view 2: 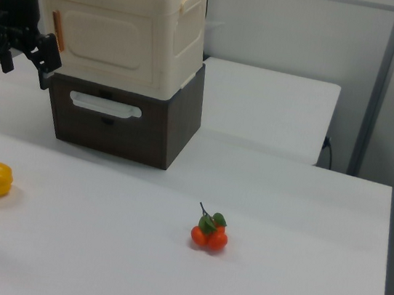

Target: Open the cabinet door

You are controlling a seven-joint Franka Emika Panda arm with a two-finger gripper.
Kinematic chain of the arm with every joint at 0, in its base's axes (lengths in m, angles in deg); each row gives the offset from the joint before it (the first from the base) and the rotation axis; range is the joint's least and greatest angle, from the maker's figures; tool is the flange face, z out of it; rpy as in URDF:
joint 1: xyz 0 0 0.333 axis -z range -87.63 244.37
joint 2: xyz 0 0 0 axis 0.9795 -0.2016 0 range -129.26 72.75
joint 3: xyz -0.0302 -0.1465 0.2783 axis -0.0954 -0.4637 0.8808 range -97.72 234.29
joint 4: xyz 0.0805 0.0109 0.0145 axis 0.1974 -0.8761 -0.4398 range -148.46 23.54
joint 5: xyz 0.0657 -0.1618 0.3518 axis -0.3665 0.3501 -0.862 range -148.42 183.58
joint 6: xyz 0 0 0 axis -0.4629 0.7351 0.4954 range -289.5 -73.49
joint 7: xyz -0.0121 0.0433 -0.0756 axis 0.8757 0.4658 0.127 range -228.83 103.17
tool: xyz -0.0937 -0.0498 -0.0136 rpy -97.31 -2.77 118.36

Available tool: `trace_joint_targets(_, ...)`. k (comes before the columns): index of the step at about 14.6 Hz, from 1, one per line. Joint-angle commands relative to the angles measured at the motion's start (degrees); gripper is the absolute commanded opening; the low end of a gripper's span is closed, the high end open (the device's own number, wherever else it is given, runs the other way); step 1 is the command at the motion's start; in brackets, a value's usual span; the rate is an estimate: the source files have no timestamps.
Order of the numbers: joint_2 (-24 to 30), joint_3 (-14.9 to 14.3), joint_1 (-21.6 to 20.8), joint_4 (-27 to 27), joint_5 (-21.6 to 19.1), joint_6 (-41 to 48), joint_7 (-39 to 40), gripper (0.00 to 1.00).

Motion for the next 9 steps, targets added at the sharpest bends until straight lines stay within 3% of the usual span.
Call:
trace_joint_targets(1,0.80,-0.08,0.04,-0.17,-0.25,0.46,0.65,1.00)
trace_joint_targets(9,0.62,0.18,-0.13,-0.17,0.63,0.02,1.35,1.00)
